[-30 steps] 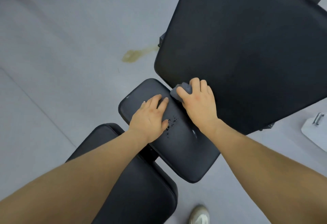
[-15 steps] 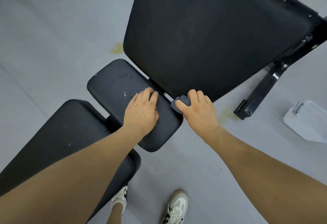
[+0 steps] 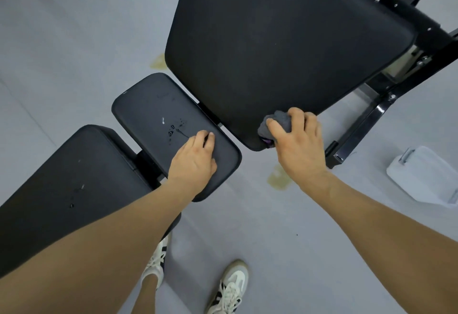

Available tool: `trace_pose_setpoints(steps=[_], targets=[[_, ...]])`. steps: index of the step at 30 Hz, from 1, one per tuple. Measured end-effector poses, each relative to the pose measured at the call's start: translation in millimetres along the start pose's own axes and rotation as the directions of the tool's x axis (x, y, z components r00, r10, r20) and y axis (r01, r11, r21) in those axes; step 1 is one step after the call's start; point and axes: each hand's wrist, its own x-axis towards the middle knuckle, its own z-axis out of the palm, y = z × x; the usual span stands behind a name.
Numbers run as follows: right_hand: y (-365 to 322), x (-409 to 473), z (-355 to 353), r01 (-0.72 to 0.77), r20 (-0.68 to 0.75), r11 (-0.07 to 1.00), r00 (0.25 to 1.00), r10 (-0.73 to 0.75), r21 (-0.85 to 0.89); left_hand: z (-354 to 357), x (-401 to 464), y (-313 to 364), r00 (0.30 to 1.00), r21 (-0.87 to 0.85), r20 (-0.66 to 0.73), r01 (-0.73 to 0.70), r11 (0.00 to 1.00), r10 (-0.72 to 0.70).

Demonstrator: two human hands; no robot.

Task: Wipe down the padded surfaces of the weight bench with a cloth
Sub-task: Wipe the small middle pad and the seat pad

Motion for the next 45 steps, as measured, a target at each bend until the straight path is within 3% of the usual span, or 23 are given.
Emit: trace_pose_setpoints(steps=[5, 12, 15, 21, 25, 30, 38, 42, 45], targets=[[-46, -23, 18, 0.196, 0.144, 0.980, 0.969, -0.198, 0.031, 4, 1, -1, 1.000, 0.011, -0.030, 0.000, 1.000, 0.000], [-49, -4, -3, 0.255, 0.299, 0.967, 0.923, -0.241, -0.007, 3, 2, -9, 1.000, -0.029, -0.011, -0.025, 0.999, 0.024], [-55, 20, -18, 0.159, 0.351, 0.987, 0.923, -0.161, 0.034, -6, 0, -15, 1.000, -0.042, -0.019, -0.021, 0.999, 0.020], [-103, 68, -20, -0.046, 0.437, 0.959, 0.895, -0.085, 0.280, -20, -15, -53, 0.988, -0.096, -0.103, 0.107, 0.990, -0.117], [-133, 83, -3, -0.081, 0.375, 0.919, 0.924, -0.076, 0.385, -24, -9, -91, 0.970, -0.106, -0.164, 0.163, 0.981, -0.179], [-158, 70, 34, -0.033, 0.332, 0.962, 0.941, -0.061, 0.271, -6, 2, -132, 0.948, -0.122, -0.183, 0.242, 0.962, -0.262], [-182, 119, 62, 0.010, 0.216, 0.977, 0.975, -0.057, 0.211, 30, 5, -150, 0.932, -0.102, -0.266, 0.227, 0.968, -0.247], [-216, 176, 80, -0.058, 0.275, 0.969, 0.961, -0.011, 0.241, 32, 5, -150, 0.935, -0.095, -0.260, 0.224, 0.970, -0.242], [-214, 179, 82, 0.001, 0.247, 0.972, 0.967, -0.061, 0.235, 32, 6, -152, 0.935, -0.072, -0.258, 0.231, 0.970, -0.242]])
